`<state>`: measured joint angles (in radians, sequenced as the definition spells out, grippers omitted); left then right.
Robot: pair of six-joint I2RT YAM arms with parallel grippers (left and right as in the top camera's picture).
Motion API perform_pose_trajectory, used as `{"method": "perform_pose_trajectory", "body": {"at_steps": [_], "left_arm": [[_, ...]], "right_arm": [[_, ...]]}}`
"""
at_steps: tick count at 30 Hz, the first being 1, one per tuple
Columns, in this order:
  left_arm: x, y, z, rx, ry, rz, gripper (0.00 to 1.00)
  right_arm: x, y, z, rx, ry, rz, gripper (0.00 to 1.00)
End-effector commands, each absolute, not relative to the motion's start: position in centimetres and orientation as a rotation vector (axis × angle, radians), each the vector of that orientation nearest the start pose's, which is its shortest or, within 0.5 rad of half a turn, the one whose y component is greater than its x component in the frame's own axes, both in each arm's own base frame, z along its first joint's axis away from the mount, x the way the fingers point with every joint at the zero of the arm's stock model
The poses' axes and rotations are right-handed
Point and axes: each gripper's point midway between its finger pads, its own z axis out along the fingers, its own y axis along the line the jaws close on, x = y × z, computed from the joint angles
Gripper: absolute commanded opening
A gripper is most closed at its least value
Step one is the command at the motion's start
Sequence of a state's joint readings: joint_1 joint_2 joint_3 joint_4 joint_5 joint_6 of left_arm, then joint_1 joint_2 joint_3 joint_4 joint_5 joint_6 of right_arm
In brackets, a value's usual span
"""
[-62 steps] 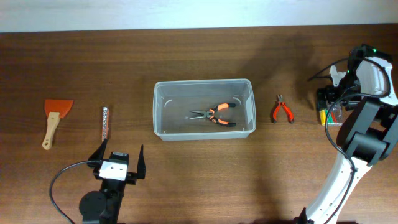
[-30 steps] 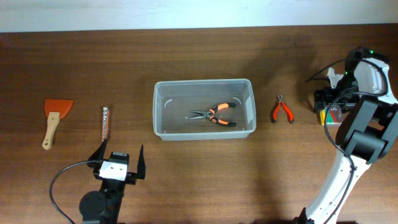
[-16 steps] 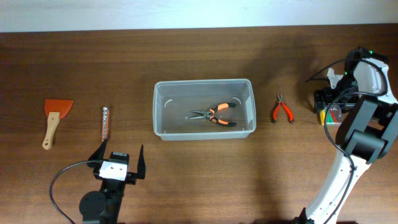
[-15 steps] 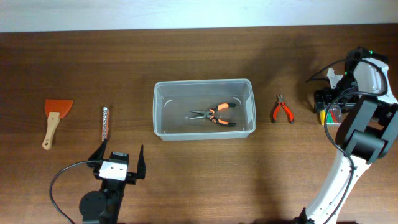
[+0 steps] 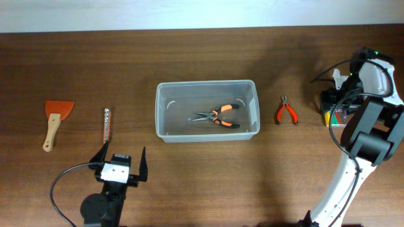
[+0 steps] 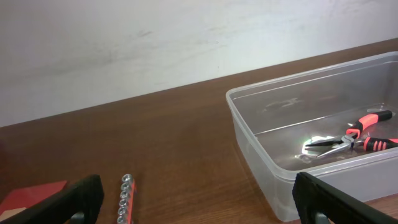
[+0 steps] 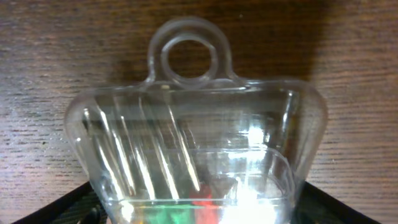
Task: Pack container
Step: 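Lower the right gripper and grasp the screwdriver pack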
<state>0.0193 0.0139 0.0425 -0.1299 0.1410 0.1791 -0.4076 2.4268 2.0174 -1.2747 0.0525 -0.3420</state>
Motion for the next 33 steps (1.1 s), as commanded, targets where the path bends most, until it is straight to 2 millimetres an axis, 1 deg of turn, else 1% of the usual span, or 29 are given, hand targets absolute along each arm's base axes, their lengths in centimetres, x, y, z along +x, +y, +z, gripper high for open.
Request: {"method": "perform_pose_trajectory", "body": {"at_steps": [1,4,6,12,17,29,33], "left_arm": [[24.28,-1.7,15.86,0.222,1.653,0.036,0.99],[24.28,-1.7,15.86,0.222,1.653,0.036,0.99],[24.28,-1.7,15.86,0.222,1.653,0.036,0.99],[24.28,-1.7,15.86,0.222,1.653,0.036,0.99],[24.28,-1.7,15.86,0.222,1.653,0.036,0.99],[24.28,-1.7,15.86,0.222,1.653,0.036,0.99],[24.28,-1.7,15.86,0.222,1.653,0.036,0.99]], "right_arm": [[39.94,-17.91,-0.83,0.102,3.285,-0.016,0.83],[39.91,-17.88,-0.83,0.102,3.286,-0.015,0.82],[39.85,-17.87,-0.82,0.102,3.288,-0.014,0.78],[39.86,-17.86,-0.81,0.102,3.288,-0.014,0.77],[39.83,-17.85,-0.8,0.102,3.289,-0.013,0.67],[39.64,-17.79,-0.71,0.121,3.297,-0.01,0.67],[39.55,-17.76,-0.67,0.121,3.3,-0.008,0.61]]}}
